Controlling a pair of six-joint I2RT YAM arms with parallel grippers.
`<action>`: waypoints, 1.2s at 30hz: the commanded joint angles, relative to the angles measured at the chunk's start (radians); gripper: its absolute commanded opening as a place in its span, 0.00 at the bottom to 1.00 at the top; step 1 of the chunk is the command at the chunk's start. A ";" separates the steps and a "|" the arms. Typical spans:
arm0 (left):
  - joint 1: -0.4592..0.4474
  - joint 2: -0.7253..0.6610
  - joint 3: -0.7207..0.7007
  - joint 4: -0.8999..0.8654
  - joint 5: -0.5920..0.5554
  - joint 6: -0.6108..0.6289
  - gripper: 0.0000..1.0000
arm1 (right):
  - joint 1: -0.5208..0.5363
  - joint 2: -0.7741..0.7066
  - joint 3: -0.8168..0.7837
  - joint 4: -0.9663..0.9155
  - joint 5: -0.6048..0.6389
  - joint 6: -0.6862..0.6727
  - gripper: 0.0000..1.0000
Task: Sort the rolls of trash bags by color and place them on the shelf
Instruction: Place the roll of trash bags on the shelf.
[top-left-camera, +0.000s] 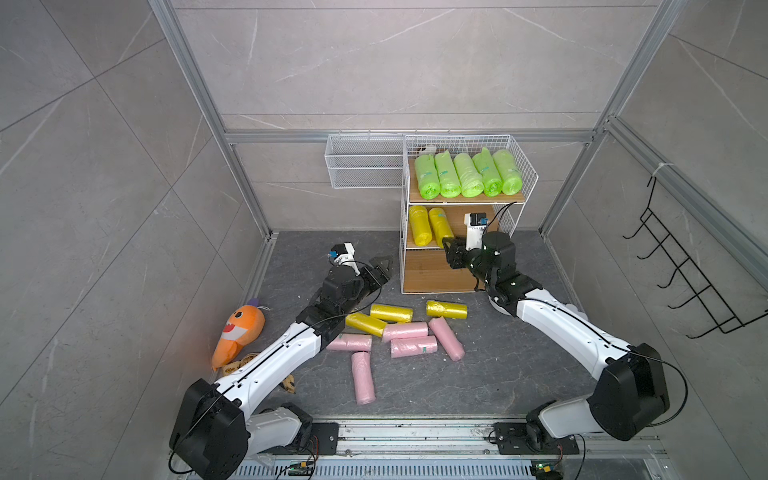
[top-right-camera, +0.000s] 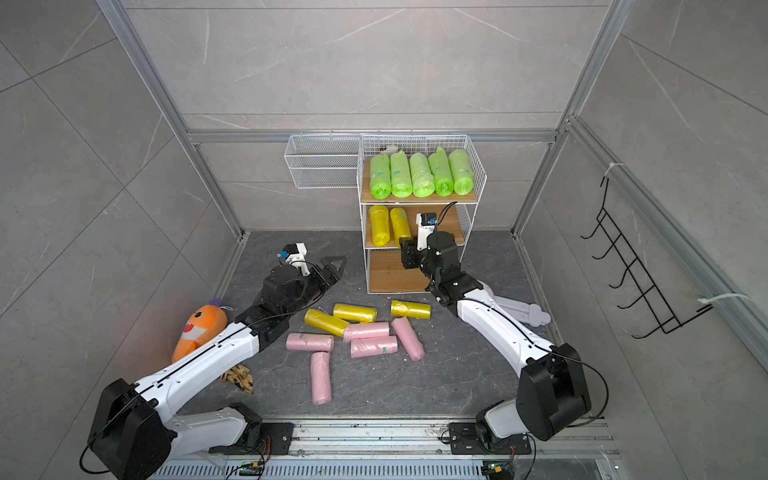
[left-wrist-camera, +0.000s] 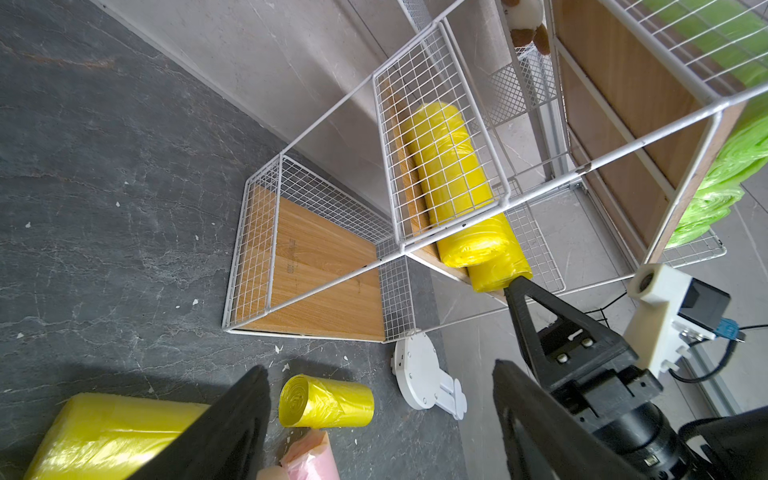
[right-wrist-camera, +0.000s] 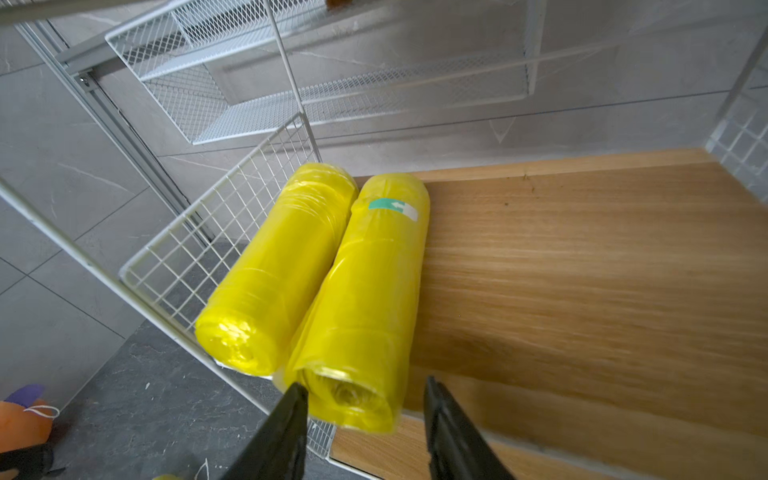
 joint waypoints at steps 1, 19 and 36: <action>0.004 -0.009 -0.004 0.026 0.008 0.023 0.87 | -0.006 0.041 0.047 0.014 -0.058 -0.012 0.45; 0.004 0.002 -0.031 -0.134 -0.048 0.118 0.87 | -0.010 0.016 0.031 0.010 -0.060 -0.010 0.58; 0.210 0.016 -0.283 -0.221 -0.135 0.169 0.90 | -0.006 -0.272 -0.150 -0.082 -0.021 0.022 0.76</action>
